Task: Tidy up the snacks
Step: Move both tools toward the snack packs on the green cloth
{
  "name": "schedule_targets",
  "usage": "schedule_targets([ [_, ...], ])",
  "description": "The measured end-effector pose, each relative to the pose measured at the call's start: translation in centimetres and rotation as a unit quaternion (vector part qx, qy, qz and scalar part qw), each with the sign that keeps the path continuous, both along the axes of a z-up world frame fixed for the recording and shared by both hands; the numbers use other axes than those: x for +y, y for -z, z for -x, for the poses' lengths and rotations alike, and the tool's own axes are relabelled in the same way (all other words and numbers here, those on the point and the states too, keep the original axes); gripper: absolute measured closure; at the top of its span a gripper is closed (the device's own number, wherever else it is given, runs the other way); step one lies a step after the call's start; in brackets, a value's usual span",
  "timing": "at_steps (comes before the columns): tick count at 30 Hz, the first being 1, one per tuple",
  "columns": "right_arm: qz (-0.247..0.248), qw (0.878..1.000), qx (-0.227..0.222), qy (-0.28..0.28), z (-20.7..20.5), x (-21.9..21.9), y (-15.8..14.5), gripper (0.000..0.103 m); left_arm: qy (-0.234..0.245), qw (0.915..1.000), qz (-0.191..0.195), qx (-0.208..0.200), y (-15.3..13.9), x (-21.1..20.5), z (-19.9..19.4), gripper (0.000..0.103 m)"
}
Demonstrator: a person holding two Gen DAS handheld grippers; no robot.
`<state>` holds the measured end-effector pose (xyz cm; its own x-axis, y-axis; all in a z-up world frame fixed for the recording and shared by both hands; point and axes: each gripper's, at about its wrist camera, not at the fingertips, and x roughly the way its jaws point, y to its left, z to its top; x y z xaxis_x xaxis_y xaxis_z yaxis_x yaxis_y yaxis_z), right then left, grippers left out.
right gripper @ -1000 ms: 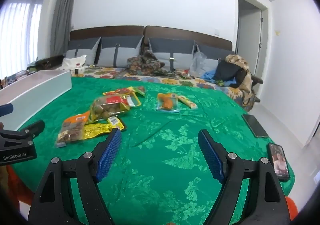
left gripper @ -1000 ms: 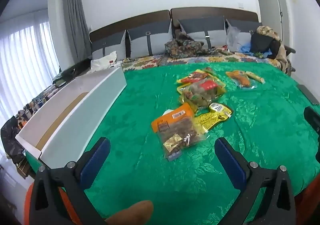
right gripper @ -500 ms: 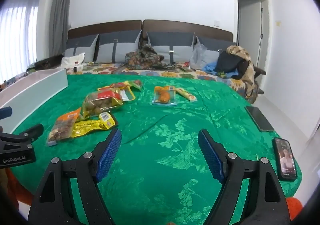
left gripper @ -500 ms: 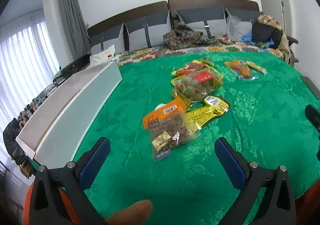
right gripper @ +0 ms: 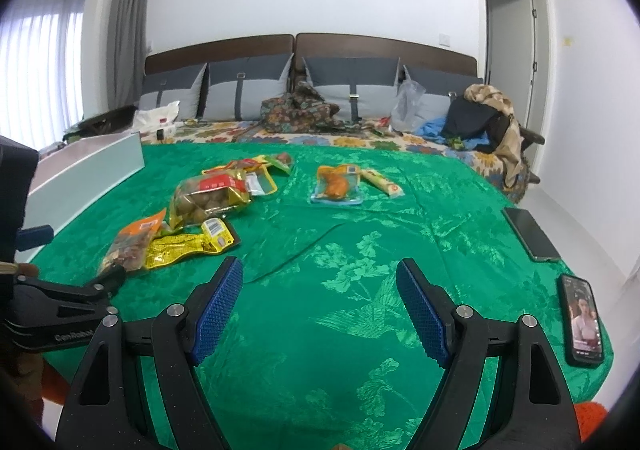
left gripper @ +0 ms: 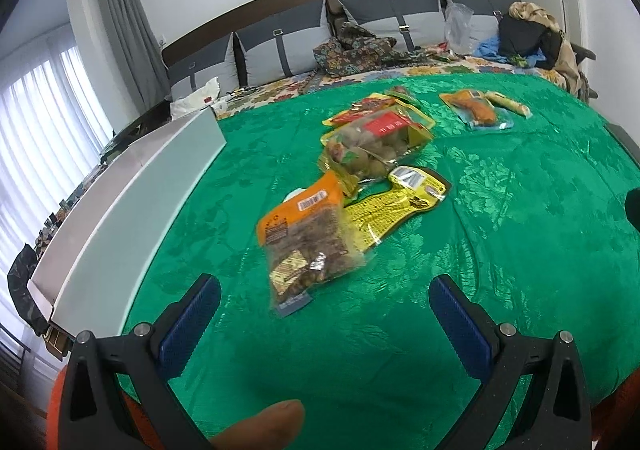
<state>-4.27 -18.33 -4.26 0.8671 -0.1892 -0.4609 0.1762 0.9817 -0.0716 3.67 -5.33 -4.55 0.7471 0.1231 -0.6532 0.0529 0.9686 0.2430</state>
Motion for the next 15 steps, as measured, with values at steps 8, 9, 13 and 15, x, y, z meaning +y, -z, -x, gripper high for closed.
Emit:
schedule_targets([
  [8,-0.005,1.000,0.002,-0.001,0.00,-0.27,-0.03,0.021,0.005,1.0000,0.000,0.007,0.48,-0.37,-0.30,0.000],
  [9,-0.005,1.000,0.002,-0.002,0.02,-0.28,0.00,0.021,0.004,1.0000,0.001,0.007,0.50,-0.28,-0.34,0.000],
  [13,-0.001,1.000,0.005,-0.004,-0.07,-0.18,0.14,0.021,-0.001,0.9999,0.006,0.011,0.72,0.20,-0.53,0.000],
  [15,0.000,1.000,0.009,-0.005,-0.09,-0.13,0.27,0.021,-0.004,0.9997,0.014,0.018,1.01,0.57,-0.69,0.000],
])
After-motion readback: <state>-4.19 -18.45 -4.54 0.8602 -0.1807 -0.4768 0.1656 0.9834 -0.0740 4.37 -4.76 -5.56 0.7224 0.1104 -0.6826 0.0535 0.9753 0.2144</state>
